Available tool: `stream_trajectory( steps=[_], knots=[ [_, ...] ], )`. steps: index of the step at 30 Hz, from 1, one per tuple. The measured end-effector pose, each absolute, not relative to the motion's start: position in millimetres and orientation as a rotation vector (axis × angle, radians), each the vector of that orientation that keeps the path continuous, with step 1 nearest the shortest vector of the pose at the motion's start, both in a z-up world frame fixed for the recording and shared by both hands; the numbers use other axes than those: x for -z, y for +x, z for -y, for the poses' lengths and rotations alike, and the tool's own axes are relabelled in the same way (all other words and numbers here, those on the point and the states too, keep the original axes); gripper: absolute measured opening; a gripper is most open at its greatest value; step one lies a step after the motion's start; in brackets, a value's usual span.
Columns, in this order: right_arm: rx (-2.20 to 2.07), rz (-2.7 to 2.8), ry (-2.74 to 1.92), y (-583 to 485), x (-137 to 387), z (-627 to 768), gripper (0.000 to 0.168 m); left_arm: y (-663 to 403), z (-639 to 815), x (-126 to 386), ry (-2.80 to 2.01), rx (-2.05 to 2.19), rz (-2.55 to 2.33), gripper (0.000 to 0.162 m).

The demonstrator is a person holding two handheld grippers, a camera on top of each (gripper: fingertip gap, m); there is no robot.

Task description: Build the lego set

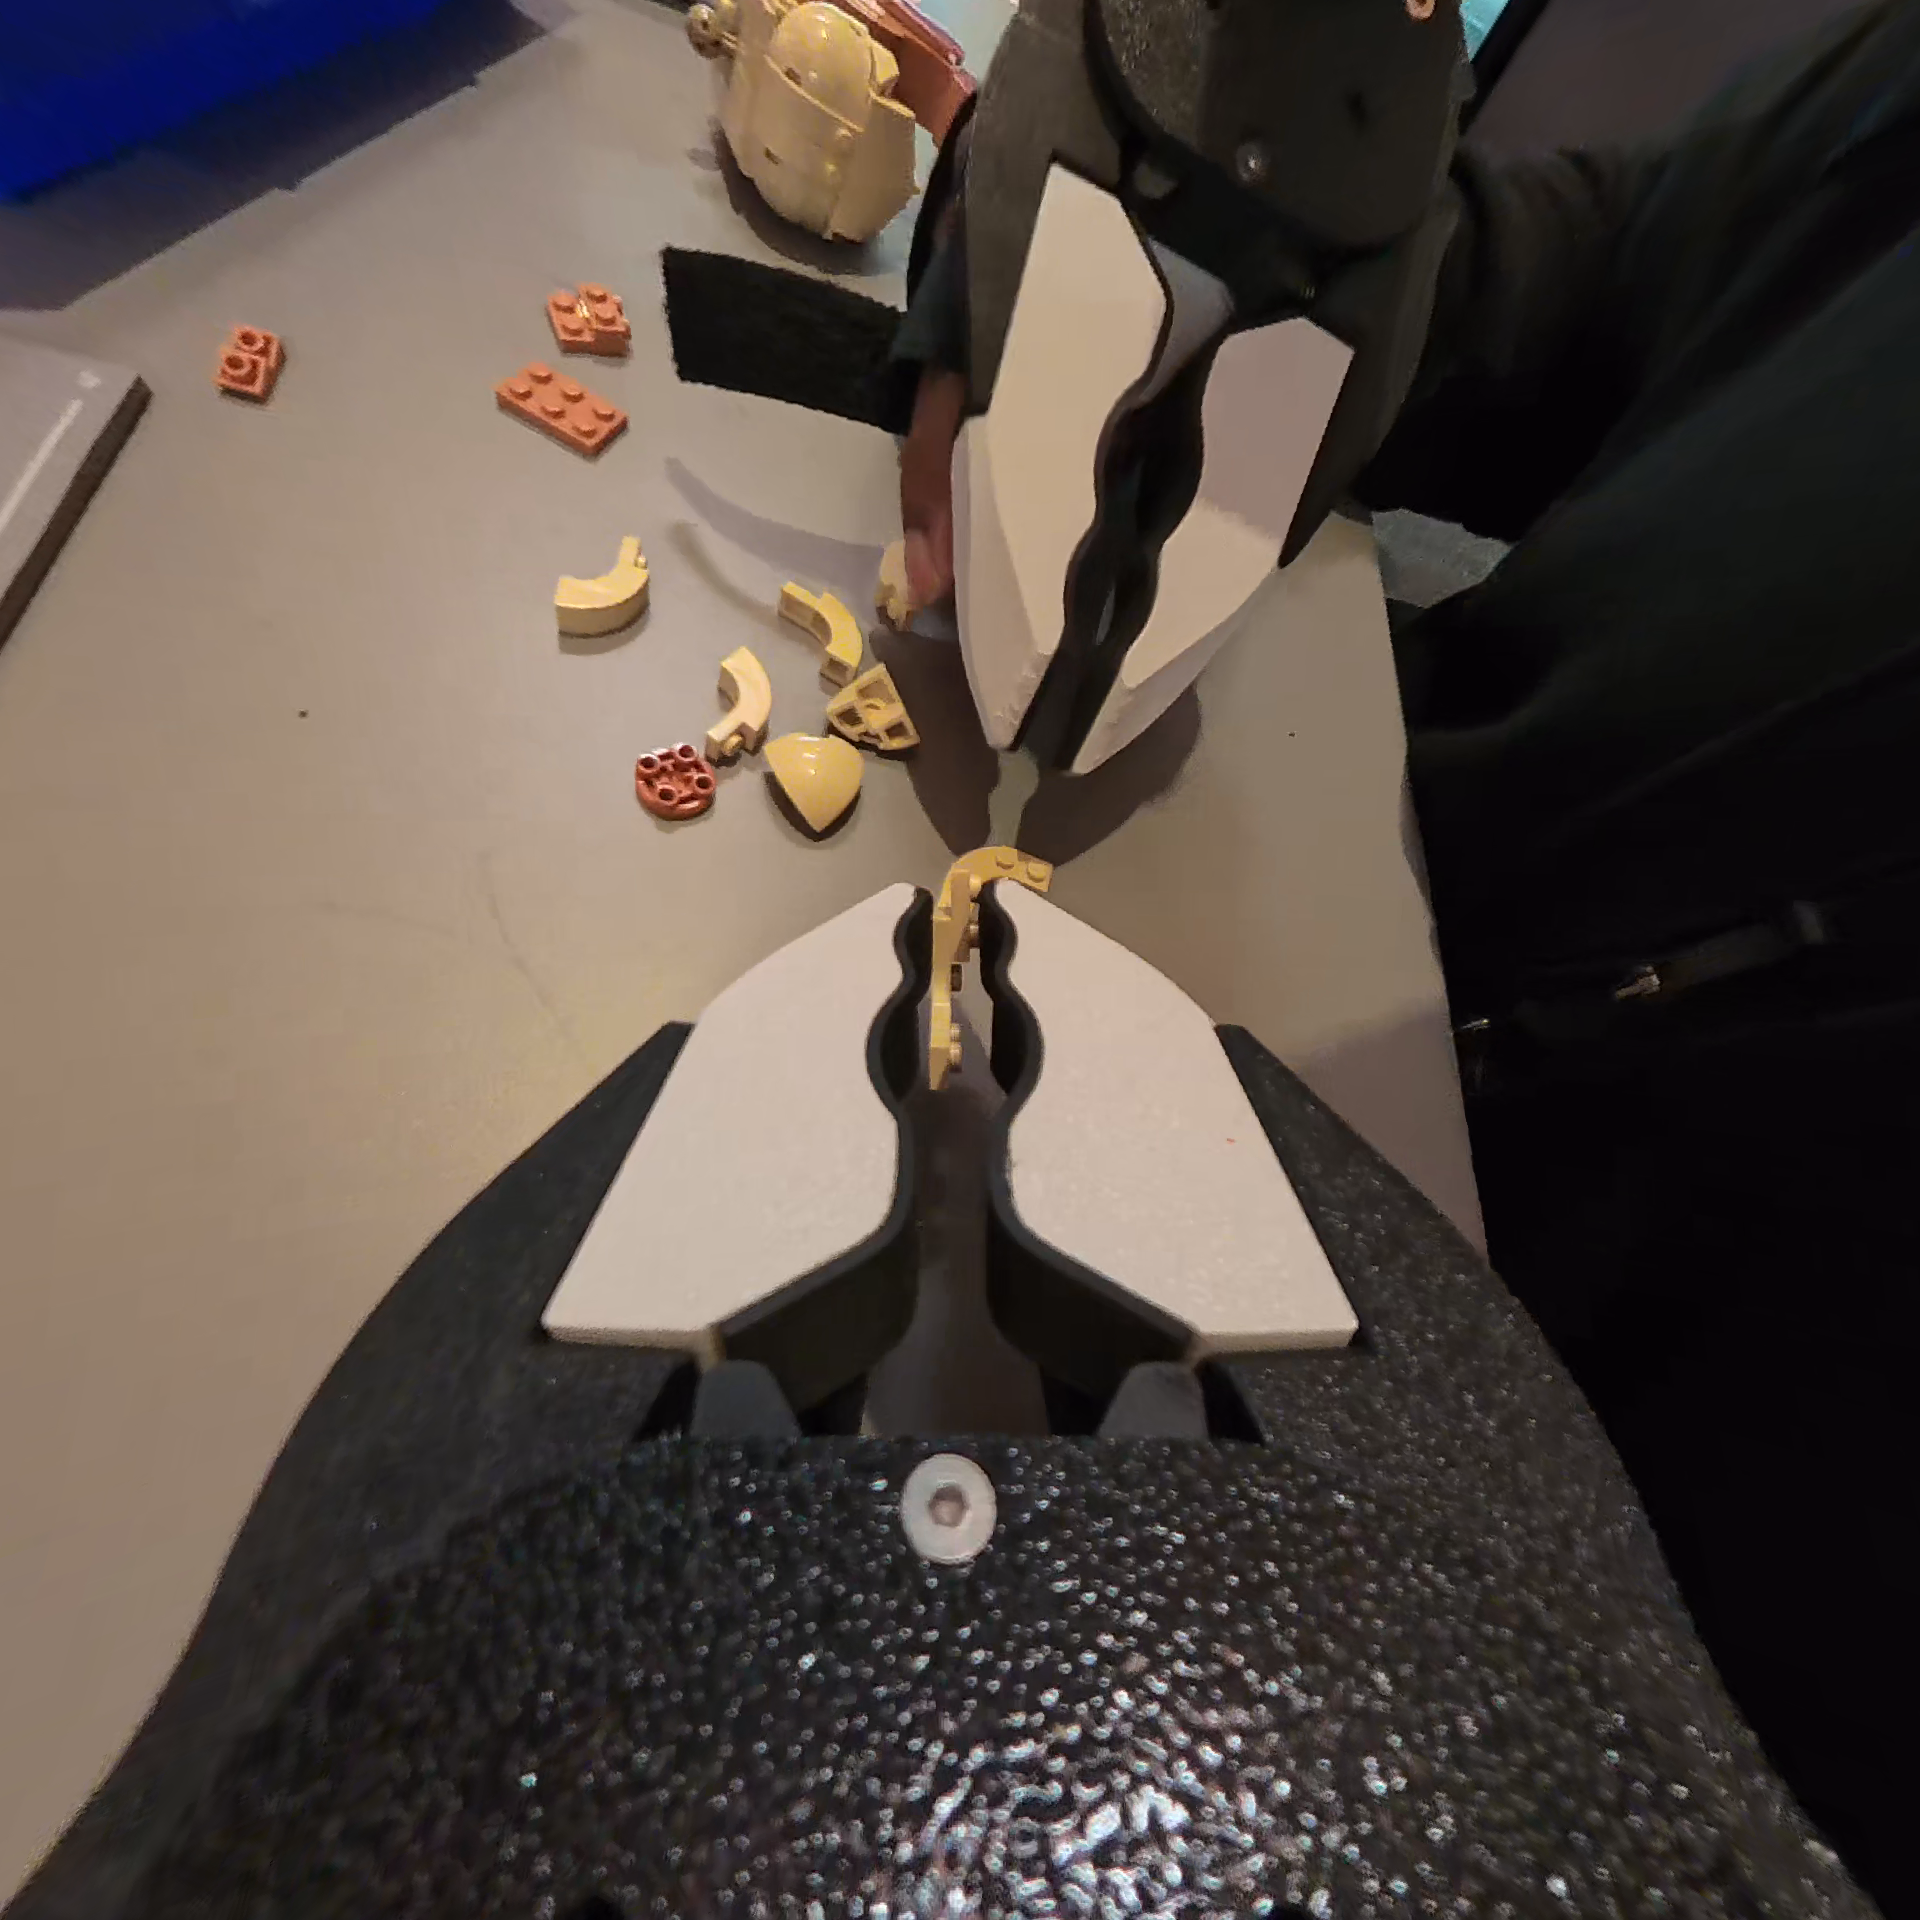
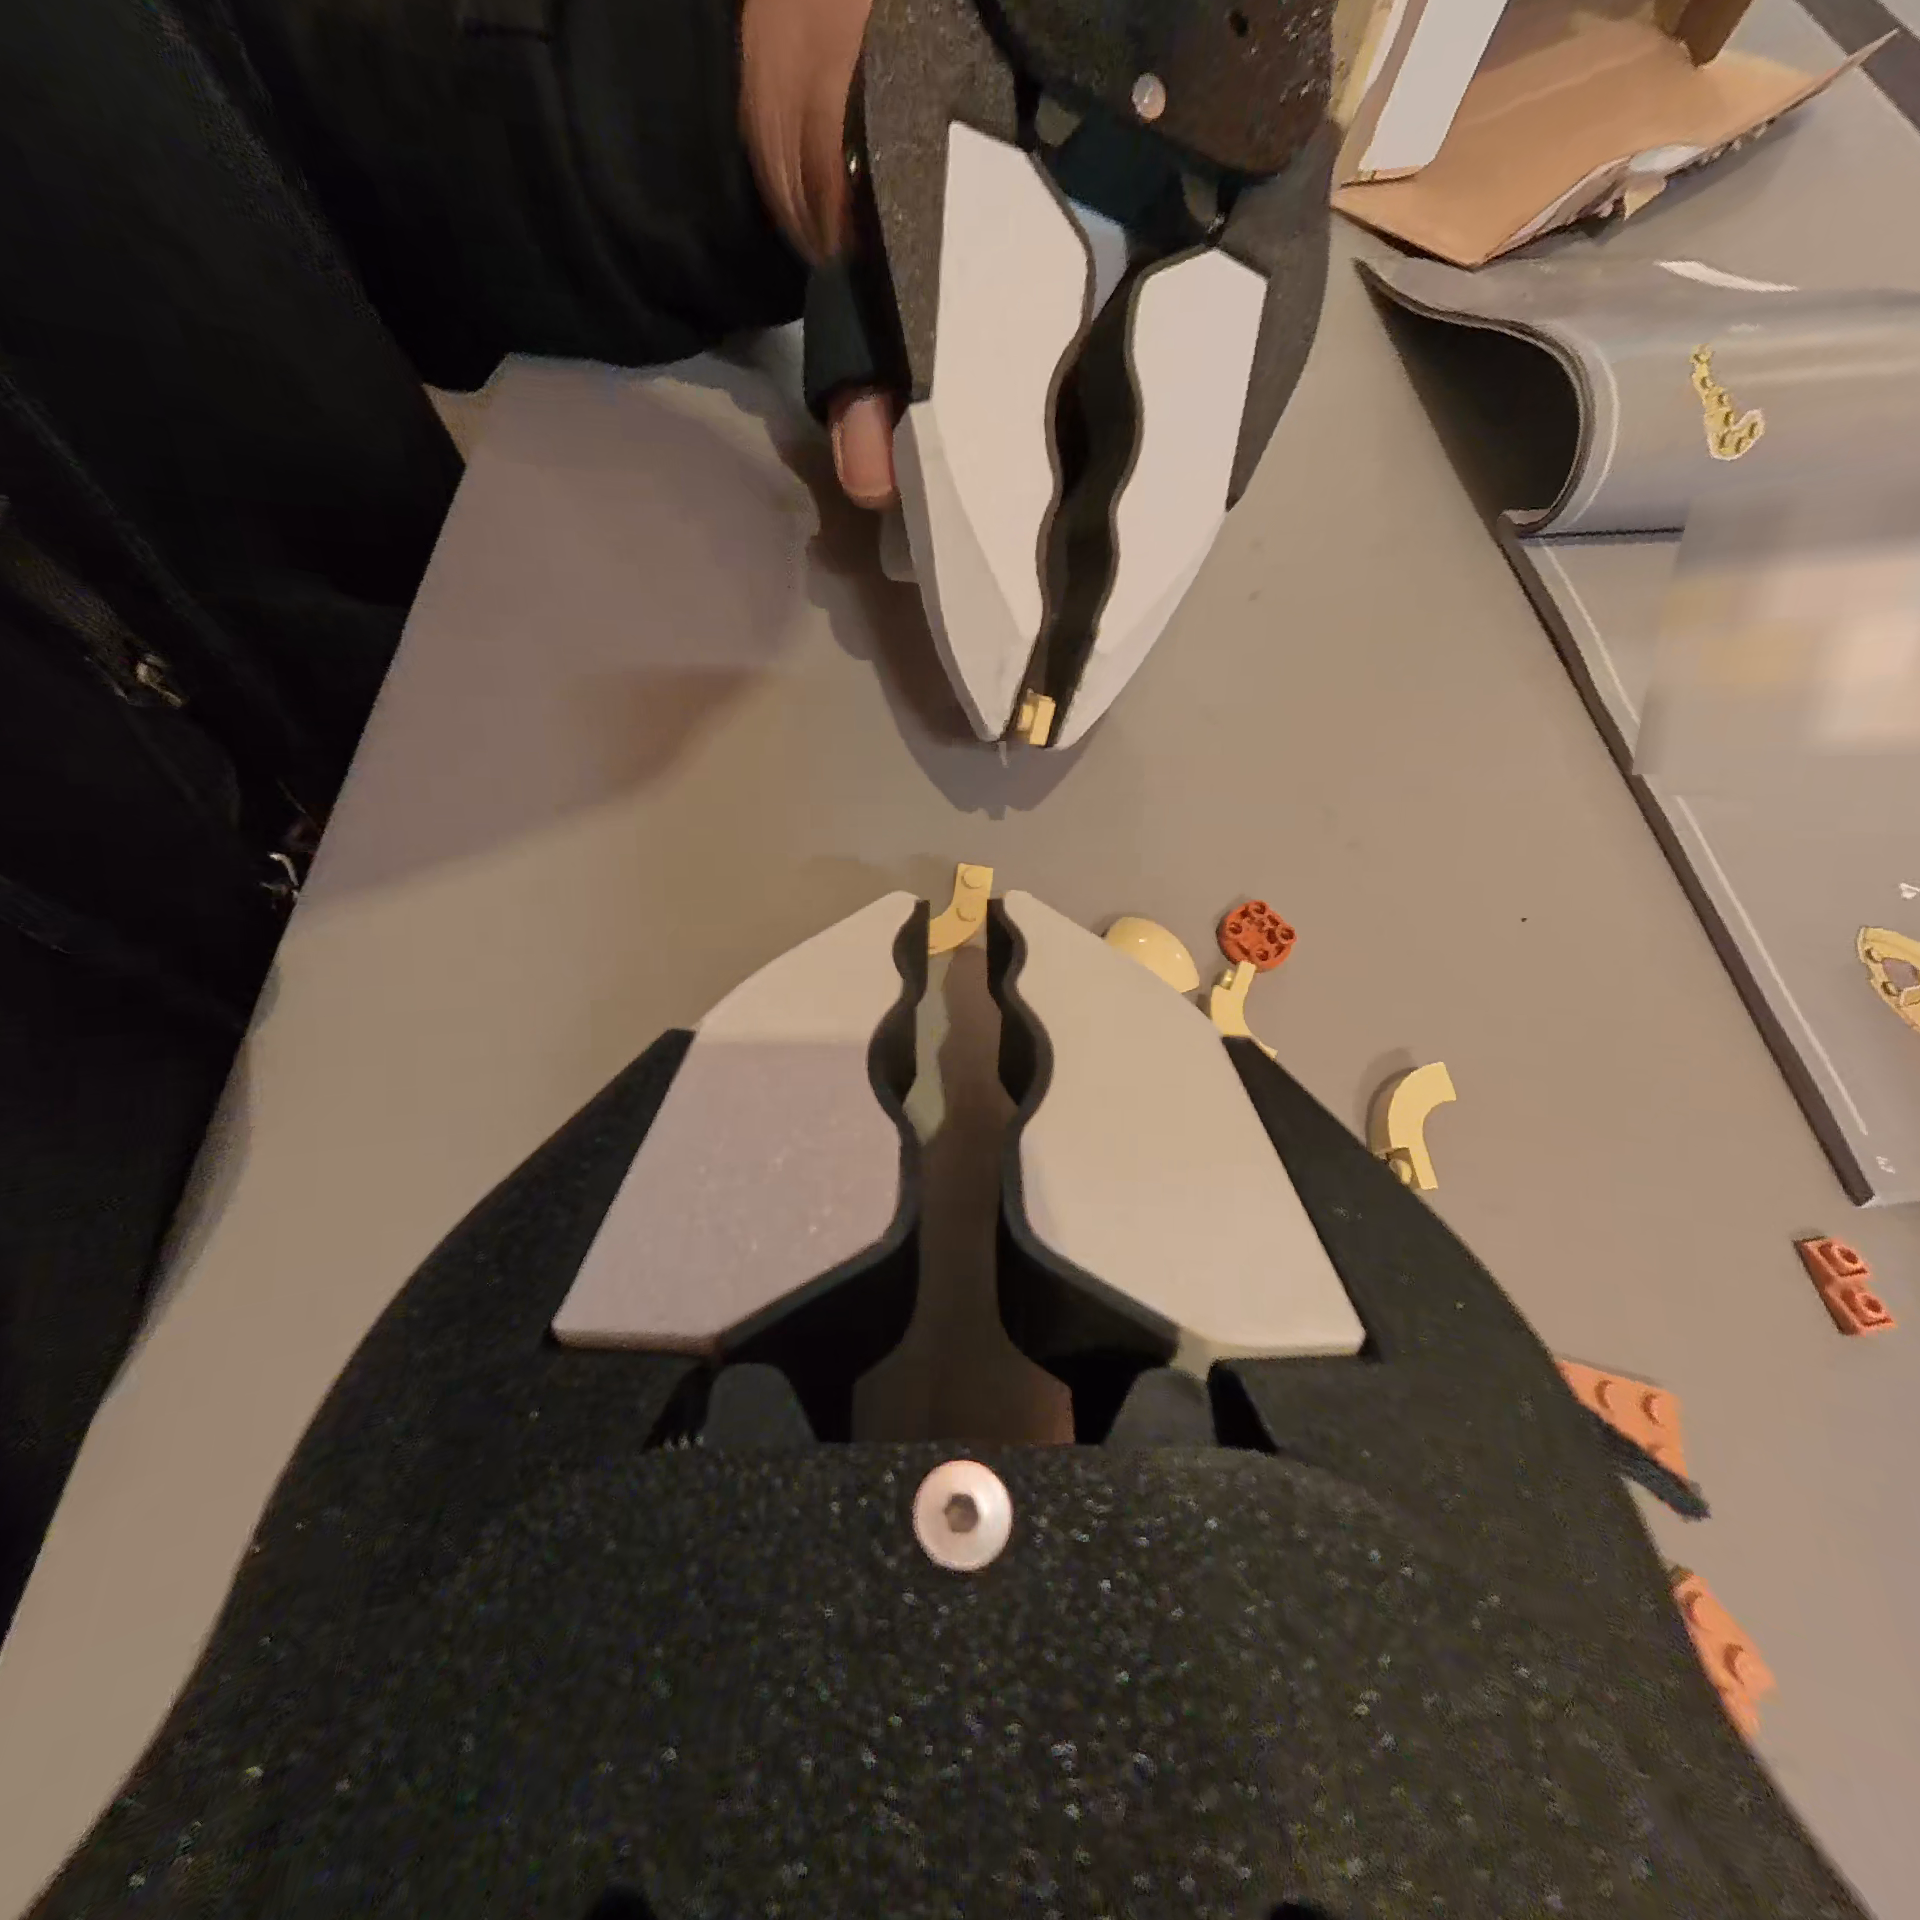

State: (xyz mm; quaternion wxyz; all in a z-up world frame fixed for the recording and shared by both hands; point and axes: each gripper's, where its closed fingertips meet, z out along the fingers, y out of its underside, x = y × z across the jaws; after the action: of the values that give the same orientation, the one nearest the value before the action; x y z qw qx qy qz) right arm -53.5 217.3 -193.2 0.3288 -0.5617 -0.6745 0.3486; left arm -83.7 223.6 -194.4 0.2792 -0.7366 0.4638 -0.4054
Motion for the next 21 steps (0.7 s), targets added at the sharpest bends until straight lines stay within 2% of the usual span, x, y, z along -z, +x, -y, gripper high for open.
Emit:
stream_trajectory(
  steps=[21],
  knots=[
    [-0.499,1.562,-1.365,-23.6,183.7,-213.5,0.017,-66.0,-213.4,190.6,-1.887,0.918,-1.286,0.008]
  ],
)
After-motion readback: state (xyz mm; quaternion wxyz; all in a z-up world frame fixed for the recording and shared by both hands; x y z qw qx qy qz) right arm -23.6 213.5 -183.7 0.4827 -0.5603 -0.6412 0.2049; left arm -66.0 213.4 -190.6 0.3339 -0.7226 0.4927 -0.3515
